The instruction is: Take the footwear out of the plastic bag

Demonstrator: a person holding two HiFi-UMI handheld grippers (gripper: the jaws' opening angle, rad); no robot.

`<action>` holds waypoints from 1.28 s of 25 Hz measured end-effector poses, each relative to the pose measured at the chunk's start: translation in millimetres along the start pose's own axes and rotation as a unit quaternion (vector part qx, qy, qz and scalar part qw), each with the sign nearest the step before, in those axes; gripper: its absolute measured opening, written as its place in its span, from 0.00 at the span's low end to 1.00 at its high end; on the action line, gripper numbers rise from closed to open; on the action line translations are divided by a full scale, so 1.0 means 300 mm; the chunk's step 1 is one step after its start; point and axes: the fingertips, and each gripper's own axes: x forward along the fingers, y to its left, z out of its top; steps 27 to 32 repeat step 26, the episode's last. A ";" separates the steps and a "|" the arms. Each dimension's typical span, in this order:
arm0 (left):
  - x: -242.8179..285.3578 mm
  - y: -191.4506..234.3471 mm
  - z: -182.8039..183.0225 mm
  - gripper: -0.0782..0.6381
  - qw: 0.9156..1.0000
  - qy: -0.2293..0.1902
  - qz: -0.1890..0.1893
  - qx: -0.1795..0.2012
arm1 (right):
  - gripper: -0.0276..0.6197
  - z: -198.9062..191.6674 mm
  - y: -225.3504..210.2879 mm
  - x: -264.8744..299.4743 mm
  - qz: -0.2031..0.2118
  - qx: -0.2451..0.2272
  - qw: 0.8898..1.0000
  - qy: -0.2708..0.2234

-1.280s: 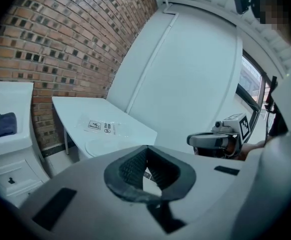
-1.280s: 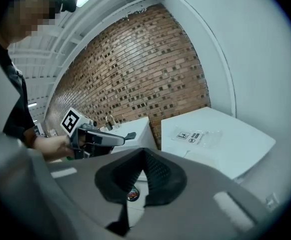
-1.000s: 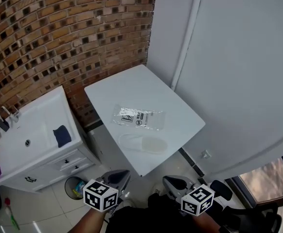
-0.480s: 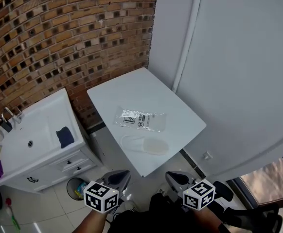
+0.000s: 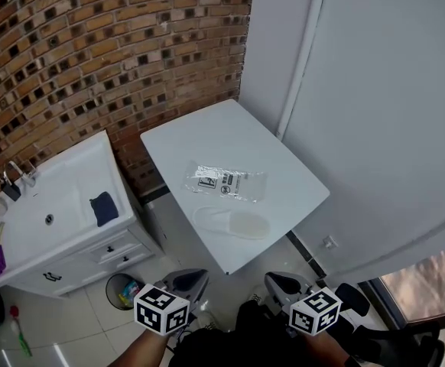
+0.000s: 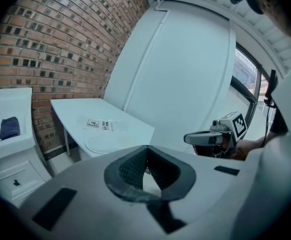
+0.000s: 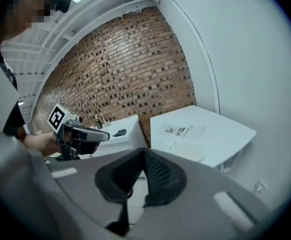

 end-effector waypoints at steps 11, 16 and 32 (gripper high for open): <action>0.007 -0.002 0.021 0.12 1.000 -0.013 0.002 -0.001 | 0.05 -0.001 -0.027 -0.003 0.000 -0.010 1.000 0.017; -0.008 0.014 0.000 0.12 1.000 -0.010 0.007 -0.007 | 0.05 0.001 -0.011 0.007 0.003 -0.016 1.000 0.022; -0.003 0.028 0.004 0.12 1.000 -0.009 0.009 -0.003 | 0.05 -0.017 -0.019 0.012 -0.001 -0.013 1.000 0.024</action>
